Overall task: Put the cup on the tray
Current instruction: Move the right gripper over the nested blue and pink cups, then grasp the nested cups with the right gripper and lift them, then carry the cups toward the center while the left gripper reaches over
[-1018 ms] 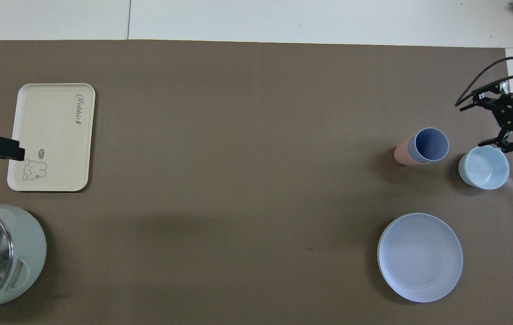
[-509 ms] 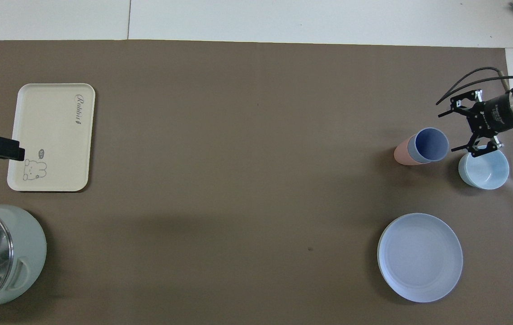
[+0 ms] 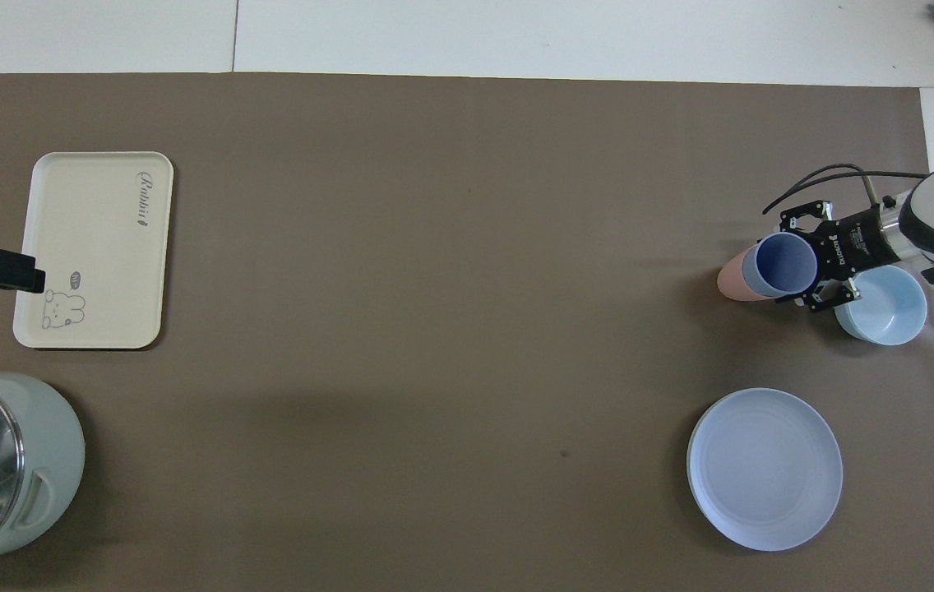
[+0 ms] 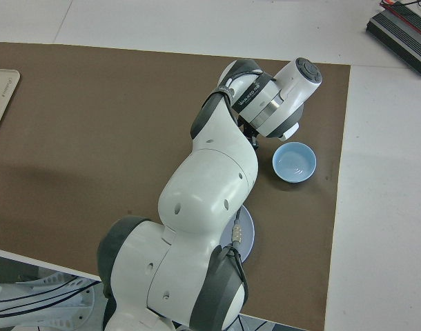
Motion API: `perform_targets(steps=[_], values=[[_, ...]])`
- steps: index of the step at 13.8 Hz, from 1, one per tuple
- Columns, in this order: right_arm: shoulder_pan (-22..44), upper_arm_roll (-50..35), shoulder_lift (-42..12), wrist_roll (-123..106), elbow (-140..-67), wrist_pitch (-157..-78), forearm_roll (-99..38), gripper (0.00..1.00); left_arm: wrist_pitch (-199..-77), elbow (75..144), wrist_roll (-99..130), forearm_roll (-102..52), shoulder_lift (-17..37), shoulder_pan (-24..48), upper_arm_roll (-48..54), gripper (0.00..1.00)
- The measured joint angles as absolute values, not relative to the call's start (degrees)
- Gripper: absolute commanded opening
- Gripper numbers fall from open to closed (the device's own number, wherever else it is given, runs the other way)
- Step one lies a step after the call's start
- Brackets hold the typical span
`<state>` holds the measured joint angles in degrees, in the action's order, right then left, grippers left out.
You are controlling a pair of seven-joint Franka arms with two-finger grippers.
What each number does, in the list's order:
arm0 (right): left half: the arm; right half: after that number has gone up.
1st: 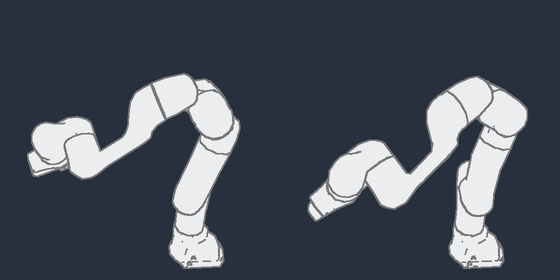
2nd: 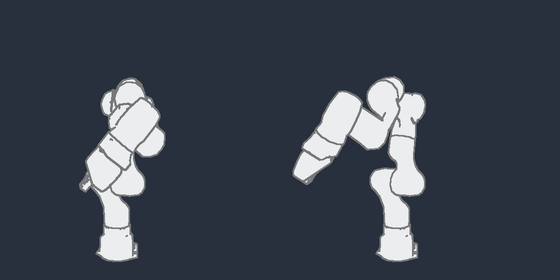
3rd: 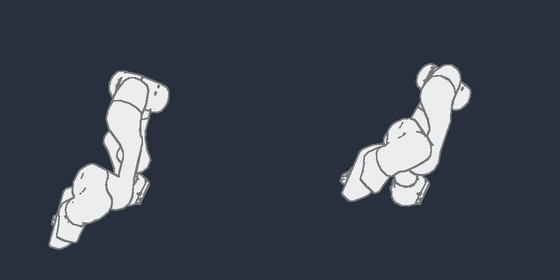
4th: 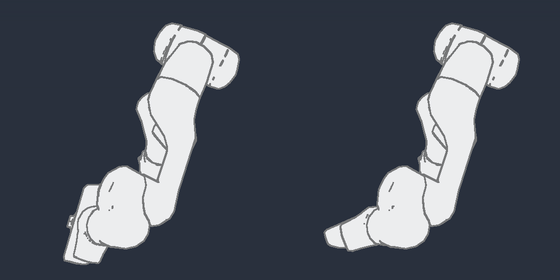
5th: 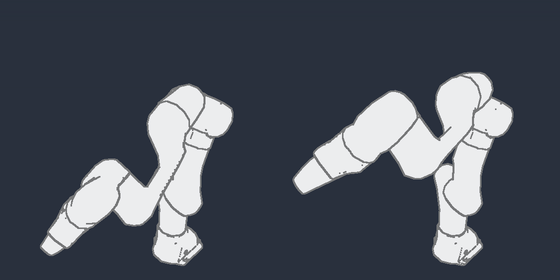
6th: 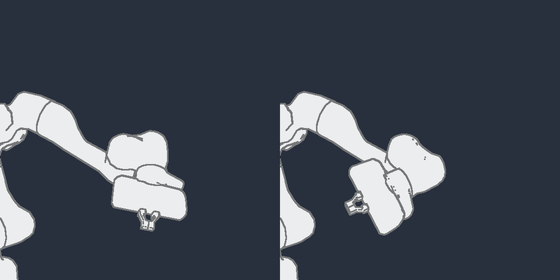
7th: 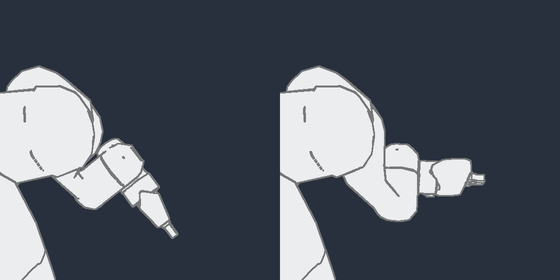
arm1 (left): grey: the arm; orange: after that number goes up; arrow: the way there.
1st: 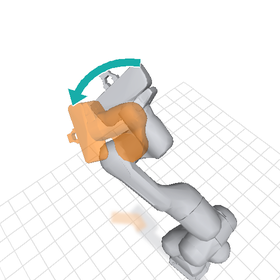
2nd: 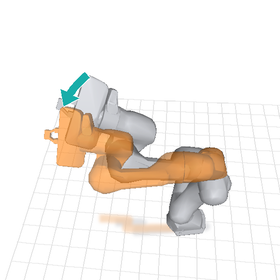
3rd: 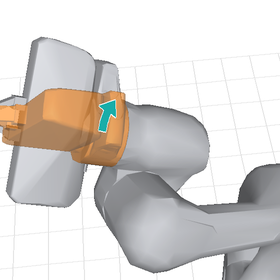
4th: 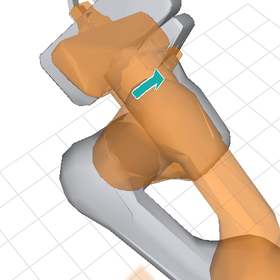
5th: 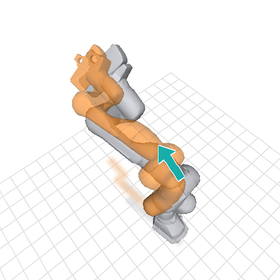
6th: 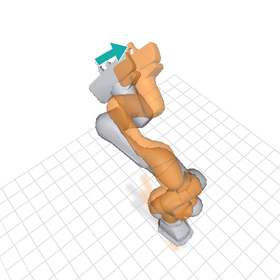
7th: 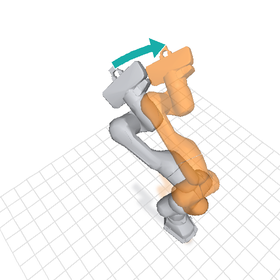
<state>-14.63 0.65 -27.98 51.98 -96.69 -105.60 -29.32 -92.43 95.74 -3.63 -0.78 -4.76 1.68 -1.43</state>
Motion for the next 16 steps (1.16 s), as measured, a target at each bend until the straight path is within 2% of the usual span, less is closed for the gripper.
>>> perform_targets(steps=[4,5,6,7,8,11,14,16], values=[[-14.6,0.6,-27.4,51.6,-98.4,-105.5,-33.7,0.94,-92.4,95.7,-3.6,-0.8,-4.8,1.7,-1.4,1.0],[-14.6,0.6,-27.2,51.3,-99.0,-105.5,-34.8,0.89,-92.4,95.7,-3.6,-0.8,-4.8,1.7,-1.4,1.0],[-14.6,0.6,-27.0,51.0,-99.4,-105.5,-35.5,0.71,-92.4,95.7,-3.6,-0.8,-4.8,1.7,-1.4,1.0],[-14.5,0.5,-26.8,50.8,-99.8,-105.5,-36.6,0.18,-92.4,95.7,-3.6,-0.8,-4.8,1.7,-1.4,1.0],[-14.4,0.3,-26.6,50.7,-100.3,-105.5,-38.4,0.0,-92.4,95.7,-3.6,-0.8,-4.8,1.7,-1.4,1.0],[-11.6,-0.4,-24.9,50.0,-101.5,-103.4,-42.2,0.0,-92.5,95.7,-3.6,-0.8,-4.8,1.7,-1.4,1.0],[-2.1,-0.6,-19.8,53.4,-103.0,-103.6,-42.8,0.0,-92.6,95.7,-3.6,-0.8,-4.8,1.7,-1.4,1.0],[5.0,-0.7,-16.6,61.8,-103.5,-106.6,-42.8,0.0,-92.9,95.7,-3.0,-0.8,-4.8,1.8,-1.1,1.0]])
